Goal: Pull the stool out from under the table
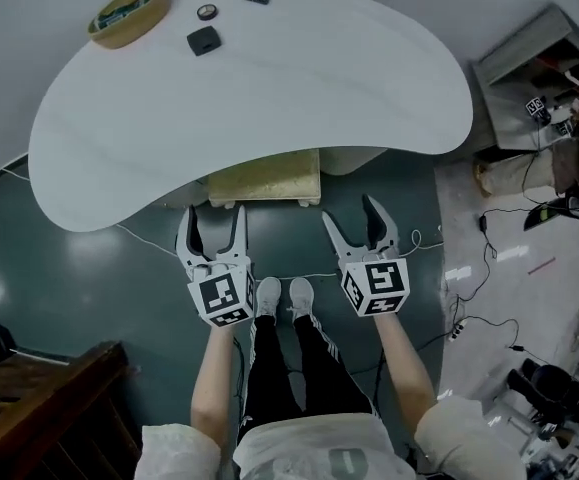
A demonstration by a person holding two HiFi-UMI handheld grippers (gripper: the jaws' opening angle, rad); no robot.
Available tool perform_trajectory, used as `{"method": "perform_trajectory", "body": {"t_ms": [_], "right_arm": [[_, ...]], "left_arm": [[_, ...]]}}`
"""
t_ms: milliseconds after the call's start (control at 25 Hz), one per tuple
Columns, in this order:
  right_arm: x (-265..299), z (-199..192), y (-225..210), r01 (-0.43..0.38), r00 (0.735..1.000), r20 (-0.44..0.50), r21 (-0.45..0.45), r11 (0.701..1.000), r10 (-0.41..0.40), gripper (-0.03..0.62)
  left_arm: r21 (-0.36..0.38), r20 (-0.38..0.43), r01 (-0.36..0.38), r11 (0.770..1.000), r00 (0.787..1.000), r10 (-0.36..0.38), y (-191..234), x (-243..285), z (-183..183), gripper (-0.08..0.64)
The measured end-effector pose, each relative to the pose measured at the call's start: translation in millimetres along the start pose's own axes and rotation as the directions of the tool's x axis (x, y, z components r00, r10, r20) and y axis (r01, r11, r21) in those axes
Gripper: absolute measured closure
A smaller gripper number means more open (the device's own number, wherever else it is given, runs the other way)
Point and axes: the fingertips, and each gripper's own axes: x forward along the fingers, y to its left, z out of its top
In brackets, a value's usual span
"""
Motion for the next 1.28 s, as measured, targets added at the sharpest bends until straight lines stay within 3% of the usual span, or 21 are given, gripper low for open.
{"method": "perform_trajectory", "body": {"t_ms": [160, 400, 600, 800, 1000, 1280], "right_arm": [[66.4, -57.1, -9.5, 0.015, 0.999, 0.029, -0.001, 1.000, -0.015, 0.273], [123.3, -161.8, -10.8, 0.030, 0.999, 0.038, -0.021, 0.999, -0.029, 0.273], [157.1, -242.4, -7.9, 0.041, 0.999, 0.010, -0.058, 0.997, -0.041, 0.273], [175.8, -309.9, -23.1, 0.074, 0.996, -0.053, -0.015, 0.997, -0.075, 0.273], [187.8, -342.7, -36.4, 0.081, 0.991, -0.101, -0.034, 0.996, -0.084, 0.273], [189.0, -356.8, -46.9, 0.097, 0.984, -0.146, -0.027, 0.995, -0.100, 0.273]], "left_arm": [[0.000, 0.008, -0.014, 1.000, 1.000, 0.014, 19.7, 50.6, -75.8, 0.235], [-0.006, -0.029, -0.044, 0.999, 0.999, 0.044, 32.2, 71.9, -202.1, 0.235], [-0.009, -0.066, -0.039, 0.999, 0.997, 0.038, 41.8, 83.8, -276.5, 0.235], [0.029, -0.132, -0.067, 0.997, 0.989, 0.071, 59.4, 96.0, -343.9, 0.235], [0.032, -0.164, -0.107, 0.994, 0.980, 0.111, 79.2, 109.8, -377.6, 0.233], [0.073, -0.192, -0.079, 0.994, 0.977, 0.091, 77.1, 125.7, -385.5, 0.233]]}}
